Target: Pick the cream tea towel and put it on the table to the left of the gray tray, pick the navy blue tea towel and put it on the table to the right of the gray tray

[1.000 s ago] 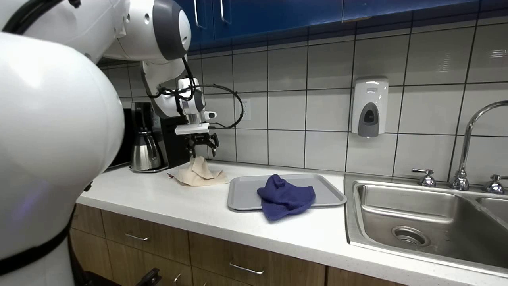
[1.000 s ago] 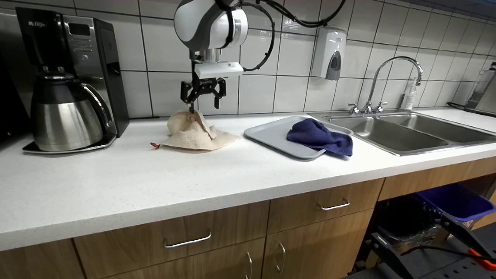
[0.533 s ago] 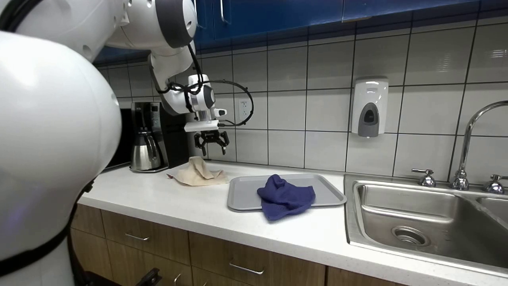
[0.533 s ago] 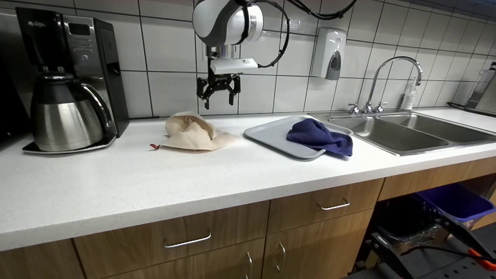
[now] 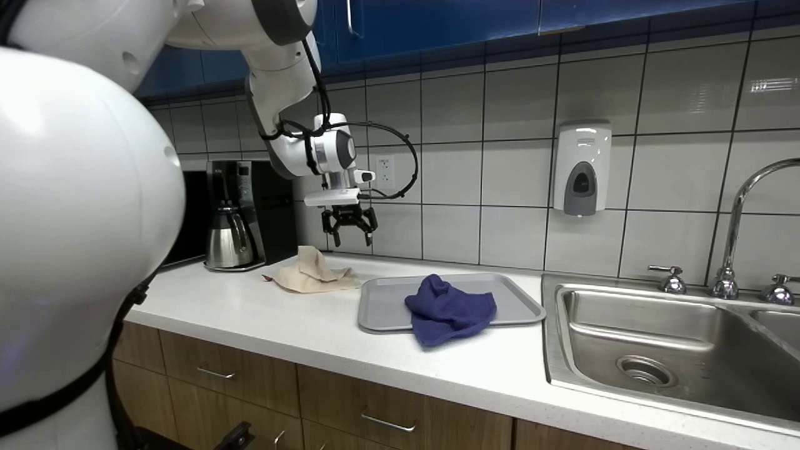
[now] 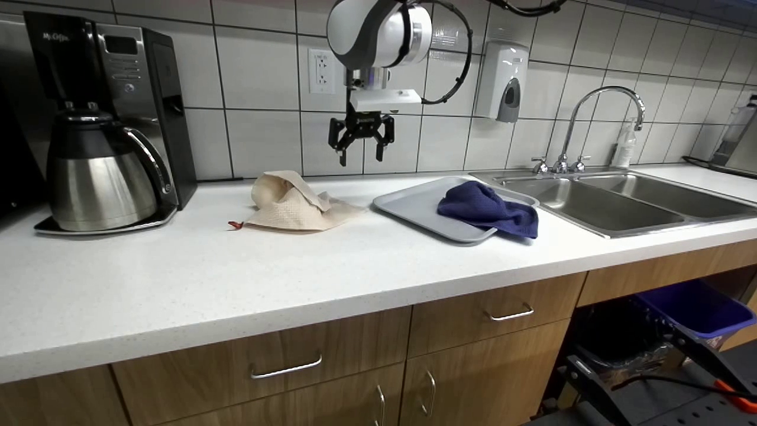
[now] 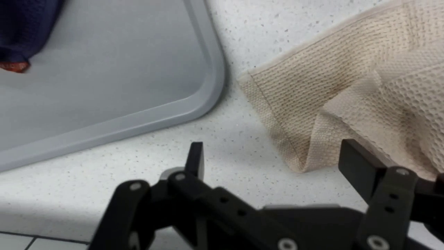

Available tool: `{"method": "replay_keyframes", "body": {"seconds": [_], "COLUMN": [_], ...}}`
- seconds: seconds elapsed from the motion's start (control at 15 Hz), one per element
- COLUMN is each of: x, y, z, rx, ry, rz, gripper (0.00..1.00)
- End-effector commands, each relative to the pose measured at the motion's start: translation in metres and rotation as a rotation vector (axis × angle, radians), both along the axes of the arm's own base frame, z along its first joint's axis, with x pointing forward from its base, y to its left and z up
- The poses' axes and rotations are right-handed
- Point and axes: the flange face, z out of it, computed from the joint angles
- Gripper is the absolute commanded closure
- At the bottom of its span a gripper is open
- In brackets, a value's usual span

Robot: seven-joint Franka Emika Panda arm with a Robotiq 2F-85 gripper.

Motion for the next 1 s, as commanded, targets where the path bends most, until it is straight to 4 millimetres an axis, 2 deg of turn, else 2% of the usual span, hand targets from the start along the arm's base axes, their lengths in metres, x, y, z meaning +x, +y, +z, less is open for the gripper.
{"method": "replay_keyframes", "body": {"seconds": [0.0, 0.6, 0.93], "x": [-0.017, -0.033, -0.036], "y": [-0.030, -0.101, -0.142], "z": [0.008, -0.002, -0.015], "rx": [0.014, -0.027, -0.070], "ry": [0.005, 0.046, 0.065], "rz": [-0.067, -0.199, -0.278], "gripper": [0.00, 0.00, 0.00]}}
